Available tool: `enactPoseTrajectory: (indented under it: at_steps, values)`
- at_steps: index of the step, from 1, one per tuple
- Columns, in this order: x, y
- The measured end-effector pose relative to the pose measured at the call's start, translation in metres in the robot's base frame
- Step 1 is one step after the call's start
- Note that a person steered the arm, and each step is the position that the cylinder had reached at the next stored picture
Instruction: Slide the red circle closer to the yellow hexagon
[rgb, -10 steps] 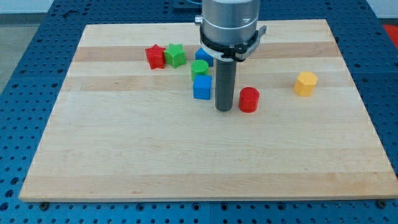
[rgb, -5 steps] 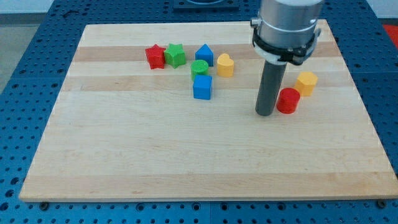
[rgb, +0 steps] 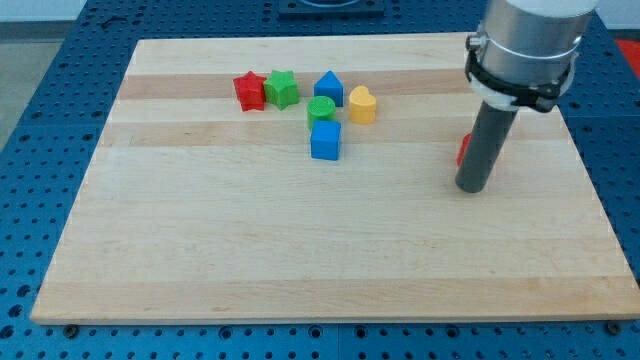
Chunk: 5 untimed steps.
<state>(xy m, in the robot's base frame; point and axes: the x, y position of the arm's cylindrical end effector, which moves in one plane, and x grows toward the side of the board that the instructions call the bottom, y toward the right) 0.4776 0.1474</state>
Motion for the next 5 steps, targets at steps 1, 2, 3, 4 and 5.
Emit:
enactPoseTrajectory:
  at_steps: [1,2,3,4,5]
  values:
    - [-0.003,-0.052]
    - [-0.029,-0.097]
    - [-0.049,-0.09]
    - [-0.049,-0.04]
    - [-0.049,0.008]
